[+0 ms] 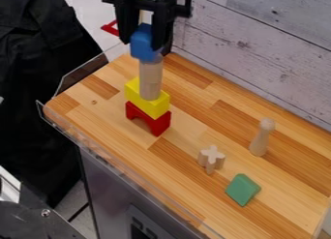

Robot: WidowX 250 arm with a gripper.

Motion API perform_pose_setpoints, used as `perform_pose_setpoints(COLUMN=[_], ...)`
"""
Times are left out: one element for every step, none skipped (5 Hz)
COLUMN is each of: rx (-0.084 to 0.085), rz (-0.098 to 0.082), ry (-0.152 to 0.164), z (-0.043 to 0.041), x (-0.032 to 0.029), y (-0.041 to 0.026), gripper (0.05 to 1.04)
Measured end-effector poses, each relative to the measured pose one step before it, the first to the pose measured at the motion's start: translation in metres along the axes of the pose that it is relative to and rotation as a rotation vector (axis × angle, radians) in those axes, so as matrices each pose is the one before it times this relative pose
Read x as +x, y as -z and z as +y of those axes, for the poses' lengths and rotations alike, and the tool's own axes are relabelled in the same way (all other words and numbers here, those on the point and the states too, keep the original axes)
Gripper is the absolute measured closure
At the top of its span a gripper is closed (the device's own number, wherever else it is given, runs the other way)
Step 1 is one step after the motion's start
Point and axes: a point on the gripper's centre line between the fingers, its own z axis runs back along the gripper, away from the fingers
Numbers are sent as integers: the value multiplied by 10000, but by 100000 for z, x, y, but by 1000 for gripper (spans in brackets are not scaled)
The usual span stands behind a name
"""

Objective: Put the blue cube on top of the white cylinder

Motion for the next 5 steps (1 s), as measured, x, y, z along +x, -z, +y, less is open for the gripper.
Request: perform_pose_setpoints(rx=[-80, -17, 140, 135, 365], rz=[-90, -61, 72, -408, -505], ry=[57, 59, -187, -273, -161], z=[-126, -25, 210, 285, 144], x=[142, 134, -146, -461, -746], y=[-1, 38, -155, -1908, -2562], gripper=[484, 177, 78, 84, 84])
